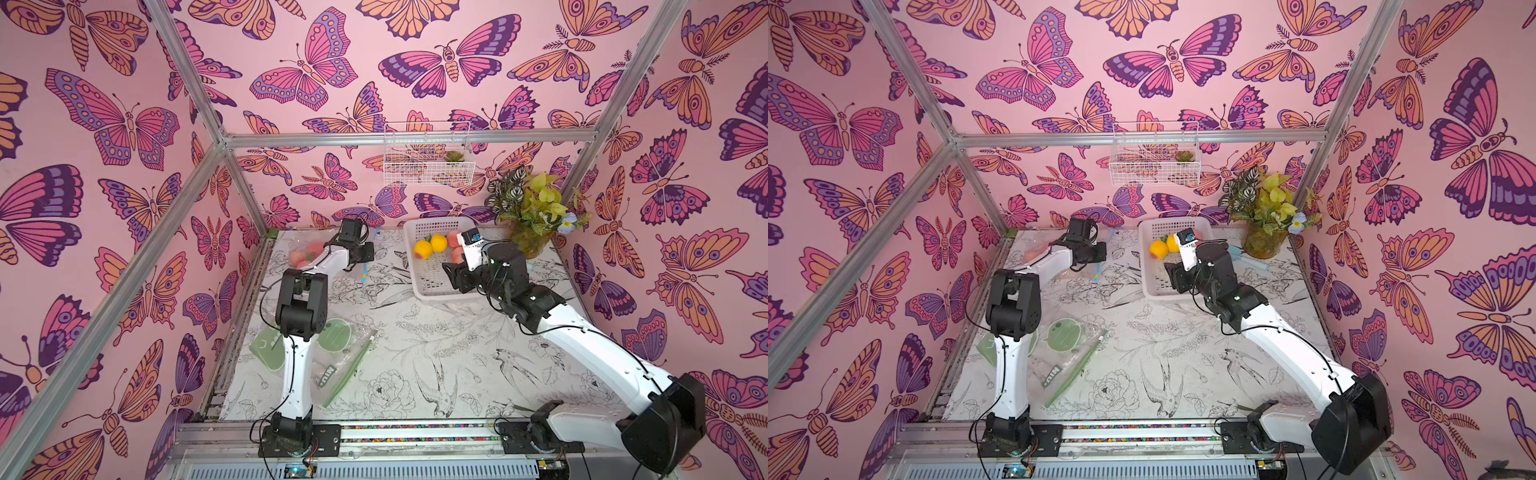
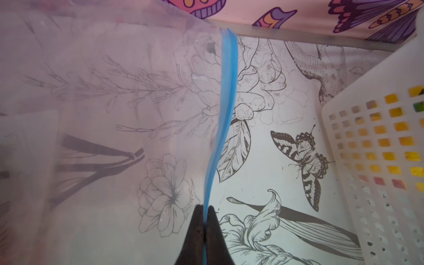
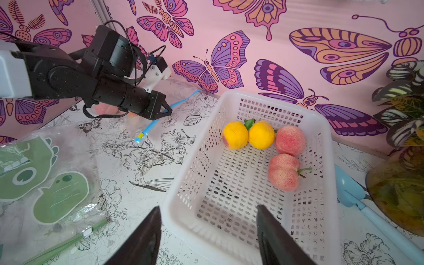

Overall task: Place the peach in a zip-top bag and seal the zipper
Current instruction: Place the zipper food storage bag at the corner of the board.

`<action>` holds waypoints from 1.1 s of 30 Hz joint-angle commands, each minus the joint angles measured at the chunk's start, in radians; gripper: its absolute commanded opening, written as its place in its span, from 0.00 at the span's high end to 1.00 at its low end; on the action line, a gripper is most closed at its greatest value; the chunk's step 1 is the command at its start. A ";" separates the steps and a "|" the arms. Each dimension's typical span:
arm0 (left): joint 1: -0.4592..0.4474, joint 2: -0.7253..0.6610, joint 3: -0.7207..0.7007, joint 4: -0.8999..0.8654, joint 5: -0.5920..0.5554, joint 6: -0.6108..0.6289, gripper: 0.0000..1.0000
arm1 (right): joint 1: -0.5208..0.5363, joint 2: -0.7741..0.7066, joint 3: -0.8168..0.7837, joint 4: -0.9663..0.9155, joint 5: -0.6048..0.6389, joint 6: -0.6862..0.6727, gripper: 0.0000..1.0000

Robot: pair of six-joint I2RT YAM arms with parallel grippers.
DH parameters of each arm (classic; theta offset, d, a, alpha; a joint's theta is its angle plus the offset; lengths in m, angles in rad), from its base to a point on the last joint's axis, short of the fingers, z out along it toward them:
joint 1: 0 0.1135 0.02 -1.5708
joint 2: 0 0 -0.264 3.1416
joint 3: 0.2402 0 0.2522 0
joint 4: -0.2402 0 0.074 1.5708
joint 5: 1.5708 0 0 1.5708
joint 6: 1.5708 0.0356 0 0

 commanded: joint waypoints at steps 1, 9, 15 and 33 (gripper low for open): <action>0.013 0.033 0.035 -0.051 -0.017 0.023 1.00 | 0.007 -0.026 -0.007 -0.022 0.016 0.008 0.34; 0.020 0.018 0.047 -0.060 0.003 0.023 0.82 | 0.006 -0.037 -0.017 -0.025 0.023 0.008 0.34; 0.021 -0.040 0.047 -0.078 0.042 0.021 0.51 | 0.007 -0.043 -0.026 -0.022 0.026 0.010 0.34; 0.020 -0.623 -0.386 -0.126 0.117 -0.045 0.37 | -0.004 -0.095 -0.092 0.008 0.069 0.054 0.33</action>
